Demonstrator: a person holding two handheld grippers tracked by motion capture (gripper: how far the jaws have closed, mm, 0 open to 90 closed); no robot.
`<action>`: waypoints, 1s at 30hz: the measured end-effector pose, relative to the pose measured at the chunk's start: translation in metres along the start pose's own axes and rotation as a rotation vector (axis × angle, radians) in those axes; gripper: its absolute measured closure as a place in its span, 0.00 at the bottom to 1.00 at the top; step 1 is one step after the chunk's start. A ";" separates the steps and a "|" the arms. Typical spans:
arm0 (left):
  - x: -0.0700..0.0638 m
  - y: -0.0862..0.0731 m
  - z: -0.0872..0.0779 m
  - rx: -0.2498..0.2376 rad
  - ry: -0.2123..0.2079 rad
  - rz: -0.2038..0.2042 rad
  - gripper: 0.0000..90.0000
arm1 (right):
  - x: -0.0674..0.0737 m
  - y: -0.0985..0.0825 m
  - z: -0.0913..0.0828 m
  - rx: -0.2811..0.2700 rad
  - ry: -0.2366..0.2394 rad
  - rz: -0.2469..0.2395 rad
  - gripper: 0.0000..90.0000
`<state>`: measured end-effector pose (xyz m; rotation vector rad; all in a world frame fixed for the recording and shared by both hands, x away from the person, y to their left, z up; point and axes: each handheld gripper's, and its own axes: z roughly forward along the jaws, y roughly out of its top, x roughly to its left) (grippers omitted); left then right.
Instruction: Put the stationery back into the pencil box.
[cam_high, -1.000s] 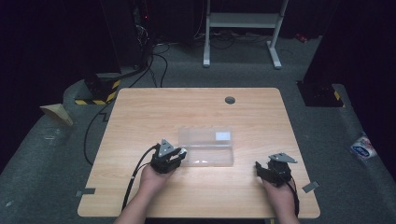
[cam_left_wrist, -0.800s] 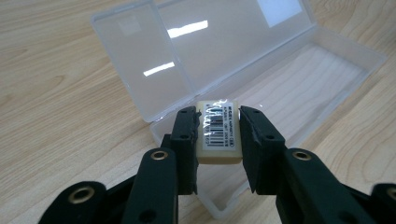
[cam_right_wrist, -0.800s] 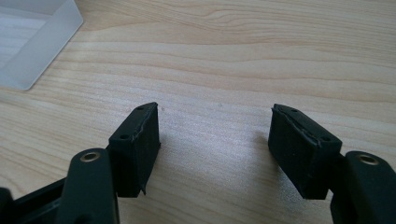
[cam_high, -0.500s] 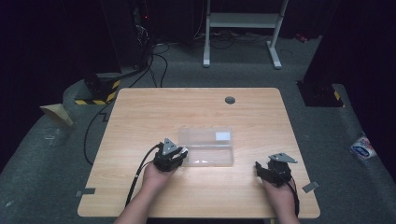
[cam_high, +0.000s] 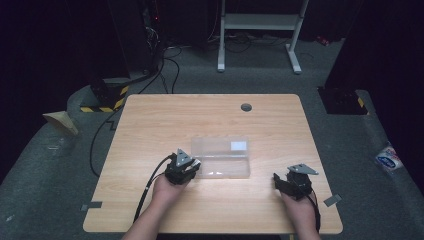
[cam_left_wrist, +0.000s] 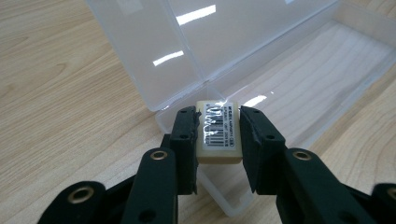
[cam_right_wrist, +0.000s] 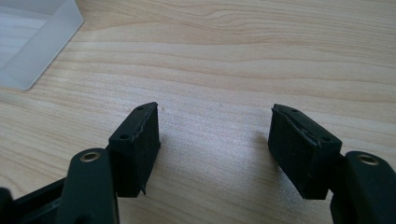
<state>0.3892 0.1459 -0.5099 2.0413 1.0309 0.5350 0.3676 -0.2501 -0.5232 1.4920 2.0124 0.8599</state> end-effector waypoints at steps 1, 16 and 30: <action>0.000 0.000 0.001 0.004 0.001 -0.001 0.75 | 0.000 0.000 0.000 0.000 0.000 0.000 0.37; 0.001 0.004 -0.008 -0.057 -0.029 -0.036 0.66 | 0.000 0.000 0.000 0.001 0.000 0.002 0.37; 0.025 -0.009 -0.025 -0.055 -0.043 -0.097 0.53 | 0.000 0.000 0.000 0.000 0.001 0.001 0.37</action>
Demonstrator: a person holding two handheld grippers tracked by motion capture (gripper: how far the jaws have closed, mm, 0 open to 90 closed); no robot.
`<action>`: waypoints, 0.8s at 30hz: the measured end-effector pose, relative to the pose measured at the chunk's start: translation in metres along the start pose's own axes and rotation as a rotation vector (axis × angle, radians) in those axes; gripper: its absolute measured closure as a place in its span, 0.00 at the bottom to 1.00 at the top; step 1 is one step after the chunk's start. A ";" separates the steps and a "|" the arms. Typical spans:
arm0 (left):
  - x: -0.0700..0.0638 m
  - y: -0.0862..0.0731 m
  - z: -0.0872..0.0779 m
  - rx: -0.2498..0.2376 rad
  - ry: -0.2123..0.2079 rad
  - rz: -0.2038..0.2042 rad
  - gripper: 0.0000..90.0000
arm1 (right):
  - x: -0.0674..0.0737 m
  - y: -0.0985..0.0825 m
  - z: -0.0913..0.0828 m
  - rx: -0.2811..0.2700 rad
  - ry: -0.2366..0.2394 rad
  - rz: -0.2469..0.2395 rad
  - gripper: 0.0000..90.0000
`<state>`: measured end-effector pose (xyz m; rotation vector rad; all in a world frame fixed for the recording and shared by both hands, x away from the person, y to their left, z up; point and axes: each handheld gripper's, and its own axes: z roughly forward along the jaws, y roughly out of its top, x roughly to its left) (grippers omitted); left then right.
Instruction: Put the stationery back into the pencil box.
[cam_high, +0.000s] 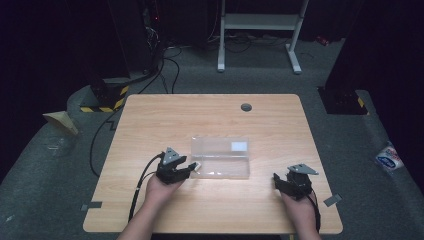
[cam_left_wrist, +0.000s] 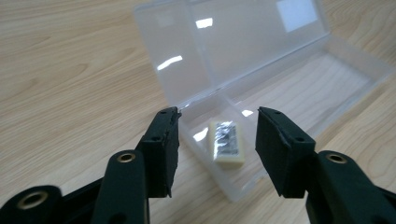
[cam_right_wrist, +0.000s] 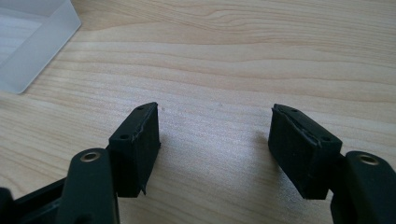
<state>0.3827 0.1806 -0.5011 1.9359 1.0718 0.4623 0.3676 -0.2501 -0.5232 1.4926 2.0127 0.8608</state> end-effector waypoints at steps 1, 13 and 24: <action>0.003 -0.003 -0.002 0.000 0.004 -0.009 0.52 | 0.000 0.000 0.000 0.000 0.000 -0.001 0.37; 0.050 -0.038 -0.041 0.068 0.104 -0.019 0.39 | 0.000 0.000 0.000 0.000 -0.001 -0.001 0.37; 0.073 -0.072 -0.066 0.153 0.198 -0.052 0.14 | 0.000 0.000 0.000 0.000 -0.001 -0.001 0.37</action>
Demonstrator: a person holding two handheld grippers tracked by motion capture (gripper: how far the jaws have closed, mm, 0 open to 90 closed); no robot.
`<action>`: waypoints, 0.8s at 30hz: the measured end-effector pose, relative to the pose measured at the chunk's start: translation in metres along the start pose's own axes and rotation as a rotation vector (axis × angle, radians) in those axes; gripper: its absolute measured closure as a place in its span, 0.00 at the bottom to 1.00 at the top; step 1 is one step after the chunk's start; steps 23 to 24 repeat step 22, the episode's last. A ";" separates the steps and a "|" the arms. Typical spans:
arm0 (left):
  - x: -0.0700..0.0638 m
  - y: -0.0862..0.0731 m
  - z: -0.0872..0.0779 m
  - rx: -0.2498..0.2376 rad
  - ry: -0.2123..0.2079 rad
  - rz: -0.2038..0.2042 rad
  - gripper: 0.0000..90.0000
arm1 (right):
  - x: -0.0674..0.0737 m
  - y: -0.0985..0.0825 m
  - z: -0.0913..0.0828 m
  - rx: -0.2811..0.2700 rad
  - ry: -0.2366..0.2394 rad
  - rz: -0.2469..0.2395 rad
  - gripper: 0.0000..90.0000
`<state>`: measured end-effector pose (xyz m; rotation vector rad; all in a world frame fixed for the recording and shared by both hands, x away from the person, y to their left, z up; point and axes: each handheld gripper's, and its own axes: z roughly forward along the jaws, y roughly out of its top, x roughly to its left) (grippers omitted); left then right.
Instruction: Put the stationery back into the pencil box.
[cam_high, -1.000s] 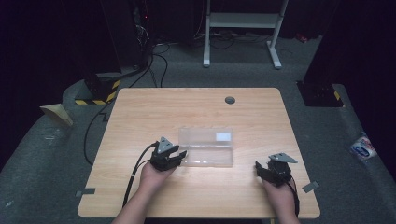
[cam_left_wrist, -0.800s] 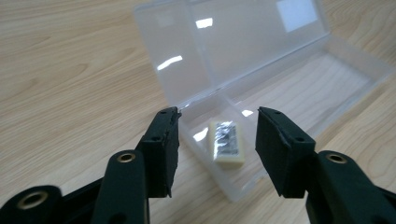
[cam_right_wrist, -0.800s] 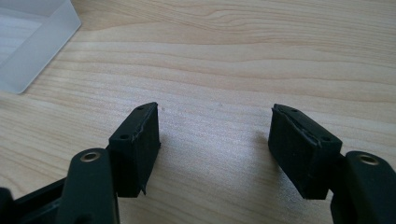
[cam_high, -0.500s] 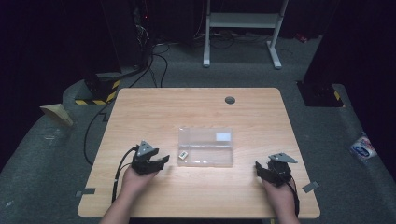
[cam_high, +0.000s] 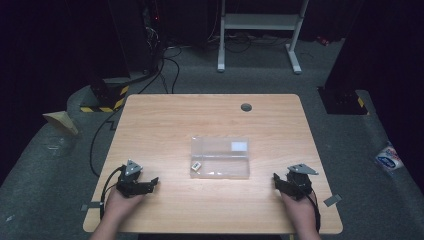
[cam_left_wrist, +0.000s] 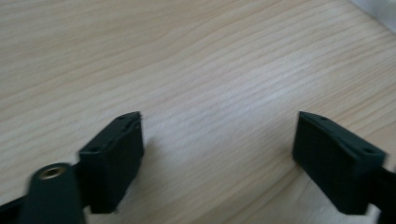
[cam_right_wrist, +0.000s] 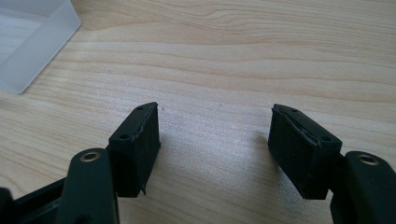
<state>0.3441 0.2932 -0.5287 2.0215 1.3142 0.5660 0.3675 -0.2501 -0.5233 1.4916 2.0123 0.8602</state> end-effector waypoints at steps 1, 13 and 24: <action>0.000 -0.002 -0.001 -0.005 0.010 -0.013 0.11 | 0.000 0.000 0.000 0.000 0.000 0.000 0.37; -0.001 0.000 0.001 -0.022 0.004 -0.007 0.16 | 0.000 0.000 0.000 -0.001 -0.005 0.000 0.37; -0.001 0.000 0.002 -0.023 0.002 -0.005 0.16 | 0.000 0.000 0.000 0.000 -0.005 0.001 0.37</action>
